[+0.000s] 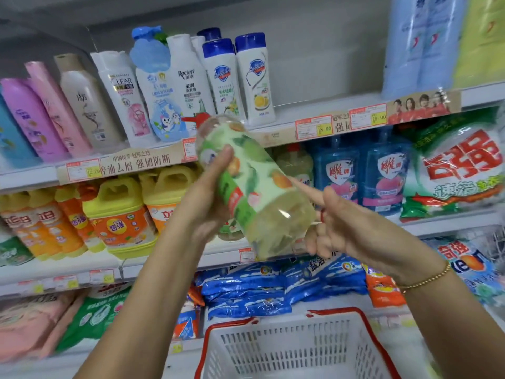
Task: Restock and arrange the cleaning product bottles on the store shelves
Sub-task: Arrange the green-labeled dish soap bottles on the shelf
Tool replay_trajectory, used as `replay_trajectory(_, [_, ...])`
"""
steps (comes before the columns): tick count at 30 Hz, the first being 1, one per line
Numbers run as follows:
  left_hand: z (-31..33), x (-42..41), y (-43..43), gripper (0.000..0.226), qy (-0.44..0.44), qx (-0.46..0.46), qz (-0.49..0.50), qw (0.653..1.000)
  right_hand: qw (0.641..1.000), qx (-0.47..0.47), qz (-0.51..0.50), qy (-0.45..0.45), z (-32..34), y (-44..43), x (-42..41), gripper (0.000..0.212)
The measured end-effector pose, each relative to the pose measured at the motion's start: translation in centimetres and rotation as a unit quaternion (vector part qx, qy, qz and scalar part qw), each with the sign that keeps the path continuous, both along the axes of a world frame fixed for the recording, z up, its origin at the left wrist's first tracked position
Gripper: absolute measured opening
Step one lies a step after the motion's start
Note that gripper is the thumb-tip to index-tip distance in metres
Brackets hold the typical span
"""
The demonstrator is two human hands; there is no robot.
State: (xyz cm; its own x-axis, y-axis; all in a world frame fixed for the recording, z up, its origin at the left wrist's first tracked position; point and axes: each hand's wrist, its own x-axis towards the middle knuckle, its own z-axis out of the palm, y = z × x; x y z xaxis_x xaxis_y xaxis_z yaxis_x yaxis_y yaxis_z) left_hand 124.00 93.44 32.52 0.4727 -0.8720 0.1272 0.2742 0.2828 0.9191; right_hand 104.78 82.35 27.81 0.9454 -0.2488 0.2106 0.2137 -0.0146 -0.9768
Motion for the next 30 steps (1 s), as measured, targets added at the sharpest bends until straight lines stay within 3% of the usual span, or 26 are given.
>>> replay_trajectory(4, [0.9, 1.3, 1.3, 0.091, 0.092, -0.051, -0.022, 0.994, 0.998, -0.047, -0.037, -0.031, 1.2, 1.3, -0.3, 0.063])
replay_trajectory(7, [1.5, 0.9, 2.0, 0.051, 0.102, -0.069, -0.027, 0.992, 0.994, -0.04, -0.089, -0.04, 1.8, 2.7, -0.3, 0.054])
replay_trajectory(11, [1.0, 0.3, 1.7, 0.059, 0.11, -0.08, -0.023, 0.99, 0.979, -0.109, -0.167, -0.04, 2.2, 4.6, 0.1, 0.065])
replay_trajectory(15, [-0.1, 0.3, 0.5, 0.051, 0.123, -0.069, -0.061, 0.988, 0.95, -0.207, -0.229, -0.046, 1.8, 6.6, 1.4, 0.09])
replay_trajectory(17, [-0.6, 0.1, -0.3, 0.067, 0.108, -0.075, -0.077, 0.988, 0.913, -0.252, -0.318, -0.048, 1.0, 6.5, 2.3, 0.098])
replay_trajectory(20, [-1.0, 0.2, -1.5, 0.093, 0.111, -0.102, -0.087, 0.985, 0.885, -0.271, -0.373, -0.068, -0.2, 4.9, 3.0, 0.09])
replay_trajectory(23, [-1.7, 0.0, -2.1, 0.084, 0.102, -0.077, -0.119, 0.985, 0.879, -0.285, -0.374, -0.076, -1.4, 2.5, 3.0, 0.092])
replay_trajectory(26, [-3.0, -0.5, -2.9, 0.082, 0.055, -0.008, -0.064, 0.996, 0.883, -0.292, -0.359, -0.082, -2.6, 0.4, 2.8, 0.096])
replay_trajectory(30, [-4.6, -0.5, -4.2, 0.093, -0.031, -0.019, -0.006, 0.999, 0.894, -0.287, -0.336, -0.077, -5.3, -1.7, 3.3, 0.102])
